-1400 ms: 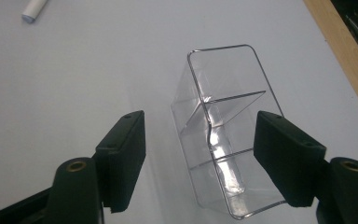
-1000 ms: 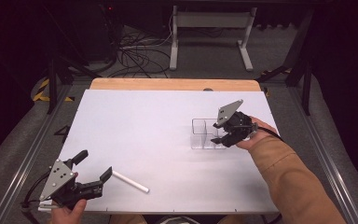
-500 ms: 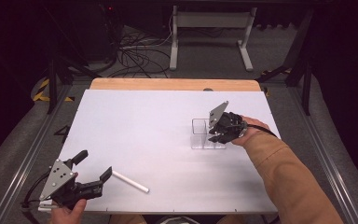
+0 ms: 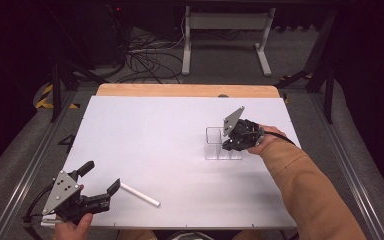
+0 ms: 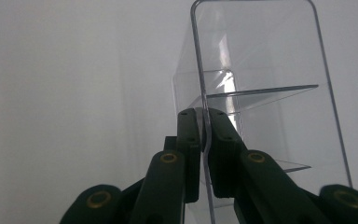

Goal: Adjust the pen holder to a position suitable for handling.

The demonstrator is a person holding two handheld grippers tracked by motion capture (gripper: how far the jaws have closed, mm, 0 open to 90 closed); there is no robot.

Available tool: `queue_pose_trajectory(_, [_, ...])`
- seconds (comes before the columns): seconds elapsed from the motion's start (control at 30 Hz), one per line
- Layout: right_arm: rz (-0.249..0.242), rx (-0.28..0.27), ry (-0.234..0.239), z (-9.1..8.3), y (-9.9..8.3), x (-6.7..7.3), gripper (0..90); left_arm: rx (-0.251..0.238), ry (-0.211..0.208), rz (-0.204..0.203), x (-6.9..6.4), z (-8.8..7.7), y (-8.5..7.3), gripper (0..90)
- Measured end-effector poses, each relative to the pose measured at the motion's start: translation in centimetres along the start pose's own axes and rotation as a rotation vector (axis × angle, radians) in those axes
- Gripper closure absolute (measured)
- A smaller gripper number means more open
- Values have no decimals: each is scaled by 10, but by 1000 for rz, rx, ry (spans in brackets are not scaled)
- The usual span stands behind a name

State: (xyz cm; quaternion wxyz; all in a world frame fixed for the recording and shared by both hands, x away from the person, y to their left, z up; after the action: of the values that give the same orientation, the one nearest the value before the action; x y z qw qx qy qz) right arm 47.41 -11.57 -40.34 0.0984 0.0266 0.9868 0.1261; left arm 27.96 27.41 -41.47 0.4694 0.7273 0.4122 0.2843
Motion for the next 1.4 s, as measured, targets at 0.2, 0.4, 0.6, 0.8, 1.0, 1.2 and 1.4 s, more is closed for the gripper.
queue_pose_trajectory(0.2, [-12, 9, 2, -1, 0, 1, 860, 4, -3, 3, -2, 2, 0, 68])
queue_pose_trajectory(0.4, [-22, 9, -3, -4, 0, 2, 876, 1, -4, -2, -1, 1, 0, 68])
queue_pose_trajectory(0.6, [-43, -26, -12, -14, 11, 6, 873, 3, -4, -3, -1, 2, -1, 68])
queue_pose_trajectory(0.8, [-65, -47, 2, -18, 32, 14, 872, 9, -8, -2, 0, 2, -1, 68])
queue_pose_trajectory(1.0, [-79, -32, 18, -13, 62, 24, 872, 9, -21, -12, -1, 3, -2, 68])
queue_pose_trajectory(1.2, [-87, -32, 34, -2, 85, 27, 872, 9, -24, -5, -2, 3, -3, 68])
queue_pose_trajectory(1.4, [-101, -33, 58, 9, 101, 30, 870, 5, -23, -11, -1, 2, -3, 68])
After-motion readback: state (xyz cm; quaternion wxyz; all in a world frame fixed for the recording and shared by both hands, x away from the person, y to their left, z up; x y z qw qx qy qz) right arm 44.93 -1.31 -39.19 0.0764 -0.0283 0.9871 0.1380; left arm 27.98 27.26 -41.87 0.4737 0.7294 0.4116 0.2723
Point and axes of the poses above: each handheld gripper's, and its own axes: z roughly forward along the jaws, y roughly out of its top, x roughly to its left, the point moved 4 cm from there along z, roughly forward along the jaws, and after that the axes turned 10 degrees about x, right-handed, at the moved point
